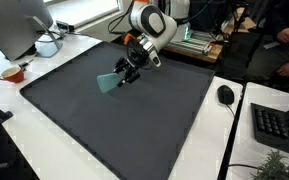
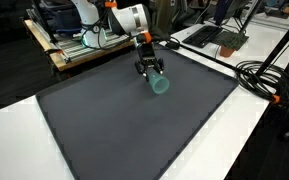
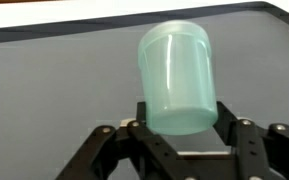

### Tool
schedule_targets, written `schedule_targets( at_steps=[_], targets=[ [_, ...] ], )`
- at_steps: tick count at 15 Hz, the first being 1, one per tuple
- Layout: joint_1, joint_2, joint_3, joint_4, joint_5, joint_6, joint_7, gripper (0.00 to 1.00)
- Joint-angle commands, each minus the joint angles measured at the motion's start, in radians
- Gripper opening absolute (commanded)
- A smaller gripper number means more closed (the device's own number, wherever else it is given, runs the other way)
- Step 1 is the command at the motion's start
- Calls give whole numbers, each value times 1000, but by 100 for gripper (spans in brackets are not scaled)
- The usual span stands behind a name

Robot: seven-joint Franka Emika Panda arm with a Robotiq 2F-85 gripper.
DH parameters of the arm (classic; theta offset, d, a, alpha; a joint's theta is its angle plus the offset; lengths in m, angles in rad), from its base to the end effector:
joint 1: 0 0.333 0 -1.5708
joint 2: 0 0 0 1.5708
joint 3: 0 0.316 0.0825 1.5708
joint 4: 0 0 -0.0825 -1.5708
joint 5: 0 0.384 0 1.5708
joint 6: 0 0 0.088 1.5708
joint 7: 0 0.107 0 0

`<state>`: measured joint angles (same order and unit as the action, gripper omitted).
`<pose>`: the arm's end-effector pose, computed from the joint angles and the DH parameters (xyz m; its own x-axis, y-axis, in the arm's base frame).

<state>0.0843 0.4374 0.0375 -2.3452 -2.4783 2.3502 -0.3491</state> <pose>0.4770 0.0511 0.1287 -0.4640 0.0971 -0.8805 0.3417 0.9367 -0.0768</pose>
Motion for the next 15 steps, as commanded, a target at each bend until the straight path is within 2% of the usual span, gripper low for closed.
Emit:
schedule_targets(
  at_steps=[1, 9, 10, 15],
  targets=[
    [-1, 0, 2, 1, 3, -1, -3, 66],
    [-1, 0, 2, 1, 3, -1, -3, 66],
    [-1, 0, 2, 1, 3, -1, -3, 41],
    [-4, 27, 0, 18, 5, -4, -2, 41]
  ],
)
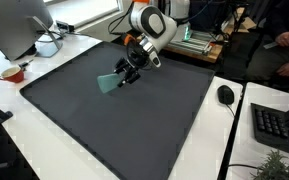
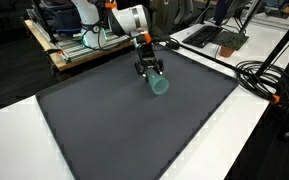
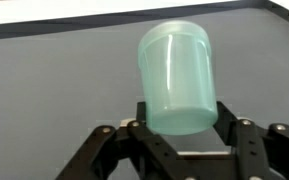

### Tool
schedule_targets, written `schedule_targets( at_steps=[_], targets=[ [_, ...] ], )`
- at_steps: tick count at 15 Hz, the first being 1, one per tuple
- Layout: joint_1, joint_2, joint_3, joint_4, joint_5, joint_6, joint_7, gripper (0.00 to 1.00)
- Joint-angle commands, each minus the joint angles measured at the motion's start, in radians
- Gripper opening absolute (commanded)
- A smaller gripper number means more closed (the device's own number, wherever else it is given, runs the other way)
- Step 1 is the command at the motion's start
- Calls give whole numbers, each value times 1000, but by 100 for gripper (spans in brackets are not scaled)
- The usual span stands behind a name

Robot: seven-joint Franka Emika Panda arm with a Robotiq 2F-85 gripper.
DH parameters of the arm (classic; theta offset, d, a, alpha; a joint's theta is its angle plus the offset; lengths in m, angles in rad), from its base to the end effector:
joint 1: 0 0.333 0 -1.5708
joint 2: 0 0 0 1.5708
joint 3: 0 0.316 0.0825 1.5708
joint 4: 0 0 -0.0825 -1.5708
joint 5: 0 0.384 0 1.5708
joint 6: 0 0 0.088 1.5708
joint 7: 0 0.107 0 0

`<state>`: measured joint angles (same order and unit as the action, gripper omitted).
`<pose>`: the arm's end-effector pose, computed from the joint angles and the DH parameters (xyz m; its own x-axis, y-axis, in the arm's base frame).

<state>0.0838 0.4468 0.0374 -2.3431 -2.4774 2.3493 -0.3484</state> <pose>0.4762 0.0507 0.1248 -0.4694 0.0979 -0.8775 0.3431 0.9360 -0.0791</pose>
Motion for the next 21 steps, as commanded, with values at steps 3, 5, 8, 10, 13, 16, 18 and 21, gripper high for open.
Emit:
schedule_targets(
  at_steps=[3, 5, 8, 10, 13, 16, 18, 21],
  targets=[
    [-5, 35, -3, 27, 9, -1, -6, 41],
    [-9, 49, -5, 37, 11, 6, -8, 41],
    [-12, 69, -9, 51, 12, 17, -16, 41],
    [-12, 81, -11, 58, 13, 20, -20, 41],
    [-11, 96, -12, 68, 18, 27, -29, 41],
    [-9, 108, -15, 74, 29, 36, -44, 41],
    [-9, 111, -17, 77, 36, 42, -56, 88],
    [-8, 108, -18, 76, 41, 53, -66, 100]
  ],
)
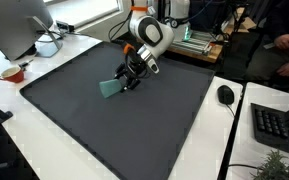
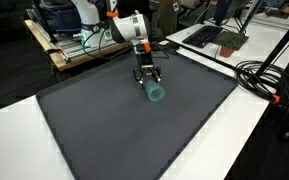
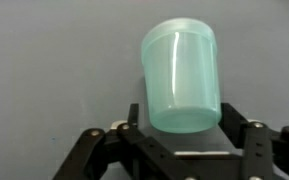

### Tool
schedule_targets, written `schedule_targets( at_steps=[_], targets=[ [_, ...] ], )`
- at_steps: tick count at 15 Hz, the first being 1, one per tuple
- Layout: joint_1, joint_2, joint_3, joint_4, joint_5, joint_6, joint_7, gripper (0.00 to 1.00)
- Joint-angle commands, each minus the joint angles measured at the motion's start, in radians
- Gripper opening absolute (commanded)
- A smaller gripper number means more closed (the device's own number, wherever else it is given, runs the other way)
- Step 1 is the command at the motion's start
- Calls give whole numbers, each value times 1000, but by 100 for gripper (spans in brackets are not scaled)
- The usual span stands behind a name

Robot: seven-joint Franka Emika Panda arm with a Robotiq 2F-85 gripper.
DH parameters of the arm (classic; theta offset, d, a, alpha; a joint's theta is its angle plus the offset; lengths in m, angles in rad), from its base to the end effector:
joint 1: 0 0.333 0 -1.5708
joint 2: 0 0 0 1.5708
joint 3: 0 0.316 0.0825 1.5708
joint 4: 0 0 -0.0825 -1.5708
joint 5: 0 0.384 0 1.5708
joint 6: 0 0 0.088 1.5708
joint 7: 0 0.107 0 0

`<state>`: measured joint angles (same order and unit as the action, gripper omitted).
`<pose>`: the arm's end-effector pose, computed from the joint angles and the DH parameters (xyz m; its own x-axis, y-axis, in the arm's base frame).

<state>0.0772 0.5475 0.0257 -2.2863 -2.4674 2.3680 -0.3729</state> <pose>0.4786 0.0435 0.0901 -0.5271 0.0909 -0.8449 0.3467 0.9307 -0.1162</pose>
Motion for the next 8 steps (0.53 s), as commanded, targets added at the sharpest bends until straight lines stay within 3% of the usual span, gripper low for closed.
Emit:
schedule_targets(
  at_steps=[1, 5, 8],
  targets=[
    [-1, 1, -6, 15, 38, 37, -47, 100],
    [2, -83, 15, -49, 91, 93, -31, 100],
    [28, -229, 35, -179, 204, 90, -29, 100]
  ],
)
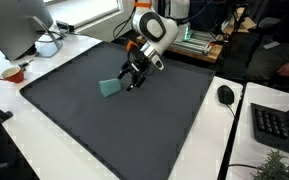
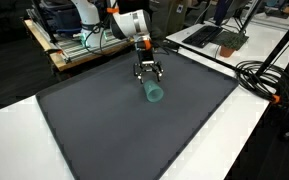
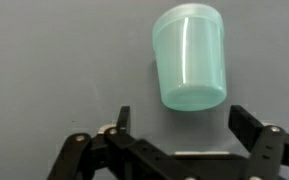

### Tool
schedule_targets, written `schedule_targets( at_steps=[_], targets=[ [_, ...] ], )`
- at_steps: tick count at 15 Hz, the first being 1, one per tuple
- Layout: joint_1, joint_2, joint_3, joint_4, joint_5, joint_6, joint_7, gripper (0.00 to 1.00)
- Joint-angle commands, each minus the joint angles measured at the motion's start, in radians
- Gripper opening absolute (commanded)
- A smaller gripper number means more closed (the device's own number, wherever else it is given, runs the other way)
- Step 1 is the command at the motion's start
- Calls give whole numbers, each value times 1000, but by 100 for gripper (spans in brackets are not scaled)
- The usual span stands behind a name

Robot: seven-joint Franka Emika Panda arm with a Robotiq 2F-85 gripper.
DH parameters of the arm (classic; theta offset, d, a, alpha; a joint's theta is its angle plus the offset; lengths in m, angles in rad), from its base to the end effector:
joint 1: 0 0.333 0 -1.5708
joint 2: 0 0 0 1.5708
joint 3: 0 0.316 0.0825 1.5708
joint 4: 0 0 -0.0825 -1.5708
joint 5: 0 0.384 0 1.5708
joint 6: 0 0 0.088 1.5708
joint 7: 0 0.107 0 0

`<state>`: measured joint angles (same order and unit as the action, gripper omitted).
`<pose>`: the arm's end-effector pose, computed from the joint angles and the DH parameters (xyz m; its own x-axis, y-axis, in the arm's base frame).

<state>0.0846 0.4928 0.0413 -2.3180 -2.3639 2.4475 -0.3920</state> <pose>0.4666 0.0606 0.1053 -0.5652 0.1750 -0.8062 0.3866 0.9195 -0.0714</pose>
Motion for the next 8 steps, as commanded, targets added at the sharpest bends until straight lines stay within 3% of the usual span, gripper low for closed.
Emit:
schedule_targets(
  at_steps=[1, 4, 8],
  targets=[
    [27, -226, 26, -192, 161, 5, -22, 100],
    [43, -379, 62, -312, 308, -2, -21, 100],
    [77, -598, 135, -452, 277, 20, 196, 100]
  ],
)
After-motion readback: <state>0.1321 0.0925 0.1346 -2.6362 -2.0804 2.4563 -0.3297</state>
